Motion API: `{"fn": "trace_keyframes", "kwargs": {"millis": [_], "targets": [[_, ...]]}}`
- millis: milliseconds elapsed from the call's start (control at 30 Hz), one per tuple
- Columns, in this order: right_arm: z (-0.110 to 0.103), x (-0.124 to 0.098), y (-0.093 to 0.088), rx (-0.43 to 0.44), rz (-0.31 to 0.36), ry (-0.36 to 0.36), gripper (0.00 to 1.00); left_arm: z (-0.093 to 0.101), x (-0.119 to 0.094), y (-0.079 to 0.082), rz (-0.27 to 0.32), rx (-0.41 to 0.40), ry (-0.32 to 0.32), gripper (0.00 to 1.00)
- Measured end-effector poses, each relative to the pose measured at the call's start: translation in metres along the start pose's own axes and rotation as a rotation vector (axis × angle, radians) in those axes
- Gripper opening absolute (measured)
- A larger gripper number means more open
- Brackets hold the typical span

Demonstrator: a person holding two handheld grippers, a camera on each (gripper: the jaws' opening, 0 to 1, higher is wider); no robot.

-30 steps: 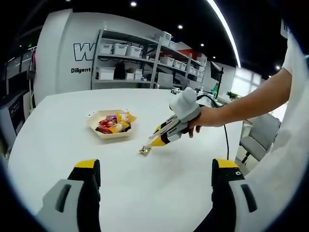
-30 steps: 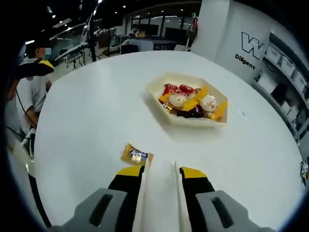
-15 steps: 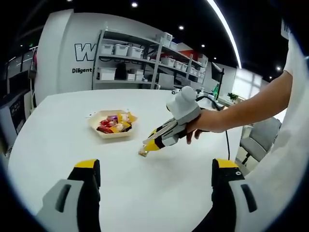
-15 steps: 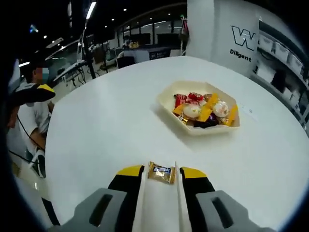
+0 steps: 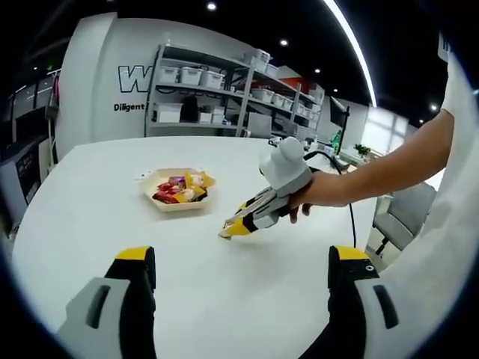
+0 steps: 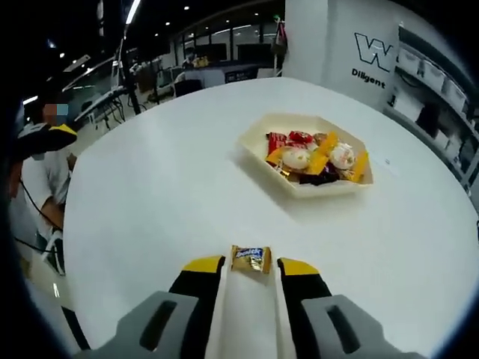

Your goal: Place the target food into the container with the food tongs after gripping and lifting it, then release it inside without dropping or visibly crushing the food.

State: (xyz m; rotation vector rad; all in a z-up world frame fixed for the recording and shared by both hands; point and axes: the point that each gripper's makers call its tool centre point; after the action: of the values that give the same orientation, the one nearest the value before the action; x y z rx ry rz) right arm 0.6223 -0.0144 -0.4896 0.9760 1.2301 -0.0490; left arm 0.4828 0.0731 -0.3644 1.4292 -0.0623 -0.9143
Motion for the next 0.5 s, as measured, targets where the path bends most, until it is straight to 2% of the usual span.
{"fn": "trace_keyframes", "kwargs": {"millis": [33, 167, 233, 267, 500], "targets": [[0.001, 0.000, 0.000, 0.037, 0.001, 0.003, 0.21, 0.000, 0.000, 0.000, 0.001, -0.001, -0.002, 0.92], [-0.001, -0.003, 0.002, 0.093, 0.003, 0.013, 0.21, -0.001, 0.001, 0.001, -0.001, -0.001, -0.001, 0.92], [-0.003, -0.003, 0.003, 0.191, 0.014, 0.042, 0.21, -0.002, 0.000, 0.001, 0.001, -0.002, -0.001, 0.92], [-0.002, -0.004, 0.003, 0.213, 0.013, 0.052, 0.21, -0.003, 0.000, 0.001, 0.001, 0.000, 0.000, 0.92], [0.000, -0.012, 0.008, 0.213, 0.032, 0.056, 0.21, -0.004, -0.001, 0.002, 0.001, 0.000, 0.000, 0.92]]}}
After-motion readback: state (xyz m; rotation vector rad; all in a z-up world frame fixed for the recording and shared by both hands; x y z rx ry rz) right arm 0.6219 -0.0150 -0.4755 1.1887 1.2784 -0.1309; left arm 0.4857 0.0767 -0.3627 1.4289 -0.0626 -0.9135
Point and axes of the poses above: the point that each gripper's makers call its tool centre point, and the gripper's own axes: x roughly forward along the fingers, z roughly to its right, y roughly out of its top, and after that the axes turned 5 degrees about -z, right-handed
